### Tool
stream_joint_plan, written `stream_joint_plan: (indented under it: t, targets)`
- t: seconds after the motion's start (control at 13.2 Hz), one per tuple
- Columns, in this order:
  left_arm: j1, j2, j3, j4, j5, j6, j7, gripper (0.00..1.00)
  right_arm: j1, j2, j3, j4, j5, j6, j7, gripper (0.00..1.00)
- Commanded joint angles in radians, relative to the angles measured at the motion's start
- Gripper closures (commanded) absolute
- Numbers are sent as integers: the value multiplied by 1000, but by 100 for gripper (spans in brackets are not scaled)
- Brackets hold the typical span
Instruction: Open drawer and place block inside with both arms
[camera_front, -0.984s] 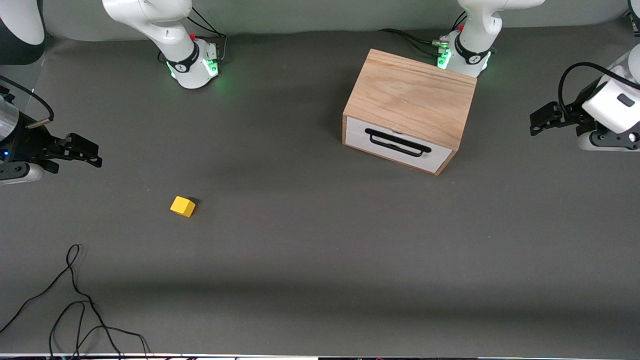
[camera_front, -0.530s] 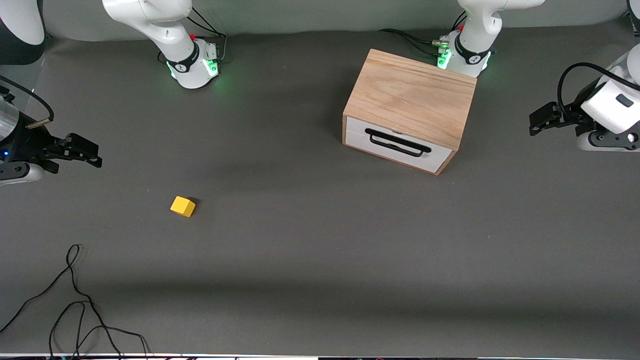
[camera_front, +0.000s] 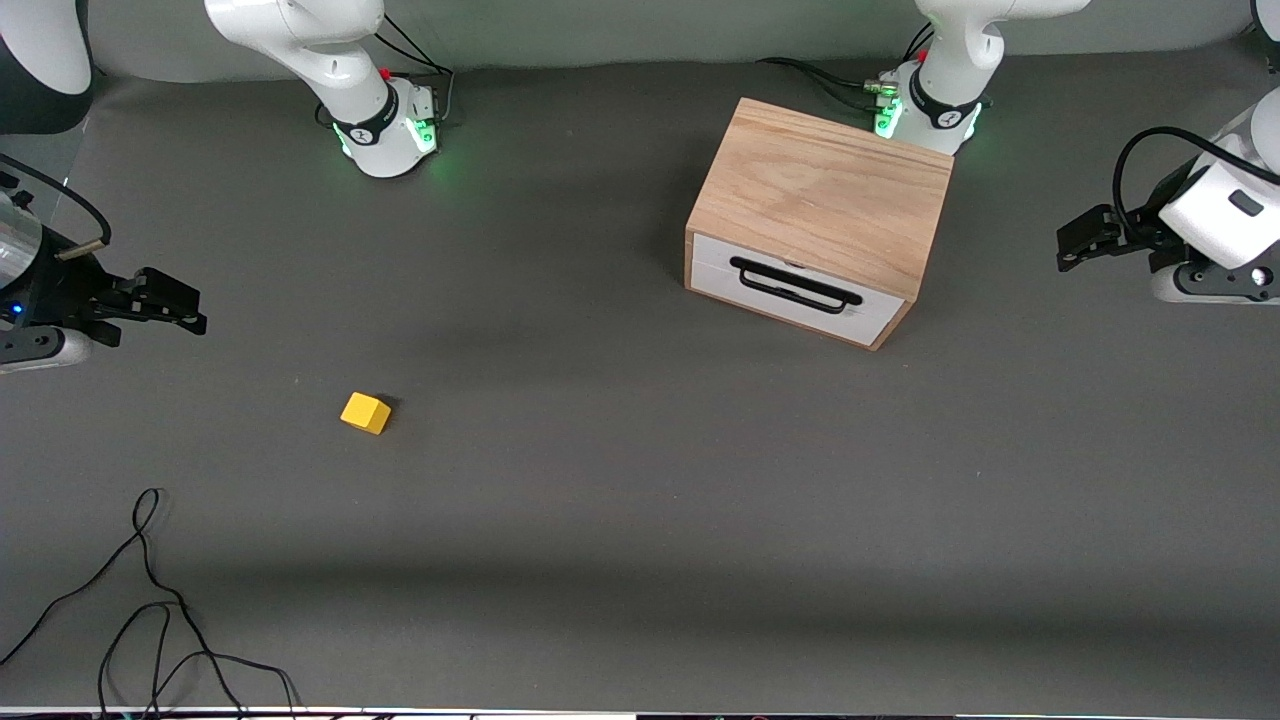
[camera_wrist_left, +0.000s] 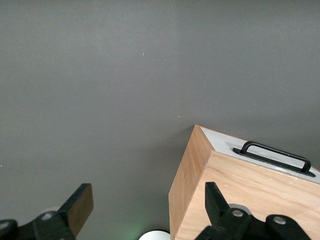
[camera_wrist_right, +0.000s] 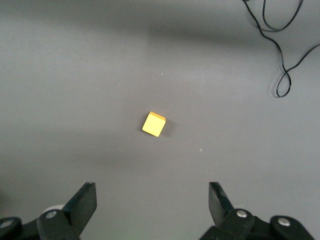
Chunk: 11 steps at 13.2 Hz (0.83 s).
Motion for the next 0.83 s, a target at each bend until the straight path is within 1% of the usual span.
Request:
stream_joint_plan:
  t: [0.0,0.08,0.23,0.3,0.38,0.61,0.76]
  targets:
    - [-33,-9,-36,0,12,-24,-163,0,-7,6,3,4,10,-22,-11,0]
    - [-40,-9,-66,2,11,-33,-266,0,-6,1,3,-5,10,-22,-11,0]
    - [-54,-7,-150,5,8,-35,-428,0,-7,4,2,-8,10,-33,-17,0]
    - [-55,-4,-202,5,-2,-24,-541,0,-7,4,0,-8,10,-36,-17,0]
    - [-60,11,-249,11,-2,-15,-656,0,-7,4,-9,-14,10,-36,-17,0]
    - [-64,86,-394,72,-2,14,-1002,0,-7,4,-32,-56,10,-34,-19,0]
    - [-78,117,-452,88,4,80,-1313,0,-9,6,-33,-83,9,-17,-19,0]
